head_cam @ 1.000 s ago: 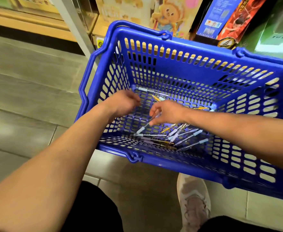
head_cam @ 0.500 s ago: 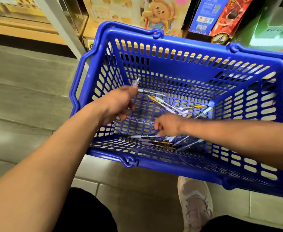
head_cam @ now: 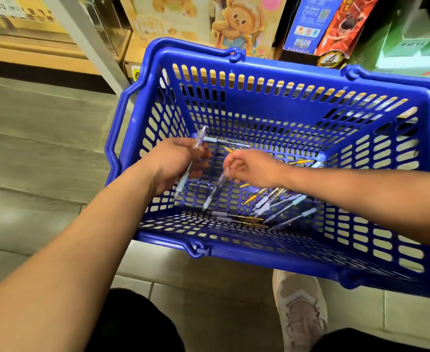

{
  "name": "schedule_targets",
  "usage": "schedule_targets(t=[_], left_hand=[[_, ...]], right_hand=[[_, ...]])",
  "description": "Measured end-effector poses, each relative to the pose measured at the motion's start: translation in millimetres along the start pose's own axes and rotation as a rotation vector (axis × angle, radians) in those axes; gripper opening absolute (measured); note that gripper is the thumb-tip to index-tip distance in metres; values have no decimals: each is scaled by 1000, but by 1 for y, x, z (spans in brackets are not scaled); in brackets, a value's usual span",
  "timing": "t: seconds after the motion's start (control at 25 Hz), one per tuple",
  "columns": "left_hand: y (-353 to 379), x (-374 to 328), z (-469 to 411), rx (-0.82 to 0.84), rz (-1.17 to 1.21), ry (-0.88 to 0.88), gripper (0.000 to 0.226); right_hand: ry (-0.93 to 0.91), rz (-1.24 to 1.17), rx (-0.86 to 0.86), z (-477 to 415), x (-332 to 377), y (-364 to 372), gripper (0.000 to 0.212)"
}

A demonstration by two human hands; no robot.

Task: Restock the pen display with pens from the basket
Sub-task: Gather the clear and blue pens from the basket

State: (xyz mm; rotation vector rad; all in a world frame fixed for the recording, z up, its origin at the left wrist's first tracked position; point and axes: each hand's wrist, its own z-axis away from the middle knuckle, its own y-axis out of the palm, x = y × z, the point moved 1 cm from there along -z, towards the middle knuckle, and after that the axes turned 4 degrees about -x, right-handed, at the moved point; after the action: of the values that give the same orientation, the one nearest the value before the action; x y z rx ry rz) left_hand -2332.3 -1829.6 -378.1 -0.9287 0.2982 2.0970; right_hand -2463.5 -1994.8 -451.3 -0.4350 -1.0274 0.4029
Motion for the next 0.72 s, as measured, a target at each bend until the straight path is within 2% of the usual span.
schedule_targets(t=[0.08, 0.16, 0.24, 0.36, 0.4, 0.44, 0.52, 0.56, 0.64, 0.72], left_hand=[[4, 2, 0, -14, -184, 67, 18], [10, 3, 0, 11, -247, 81, 22], [12, 2, 1, 70, -134, 22, 25], [10, -2, 3, 122, 38, -29, 22], [8, -2, 3, 122, 80, -36, 20], [6, -2, 2, 115, 121, -47, 17], [2, -1, 1, 99, 187, -74, 14], [1, -1, 0, 95, 211, -88, 14], [1, -2, -2, 91, 249, -115, 15], [1, -2, -4, 92, 268, -128, 13]], right_hand=[[-30, -308, -93, -5, 18, -19, 5], [-21, -562, -147, -10, 31, -32, 7], [-1, -709, -149, -16, 40, -35, 12], [100, -880, -17, -18, 32, -43, 22], [145, -789, -13, -19, 23, -48, 21], [195, -543, -60, -20, 12, -53, 16], [289, 154, -134, -22, -15, -58, 11], [329, 419, -123, -21, -27, -55, 13], [358, 676, -25, -16, -46, -42, 21], [380, 704, 19, -15, -54, -32, 22]])
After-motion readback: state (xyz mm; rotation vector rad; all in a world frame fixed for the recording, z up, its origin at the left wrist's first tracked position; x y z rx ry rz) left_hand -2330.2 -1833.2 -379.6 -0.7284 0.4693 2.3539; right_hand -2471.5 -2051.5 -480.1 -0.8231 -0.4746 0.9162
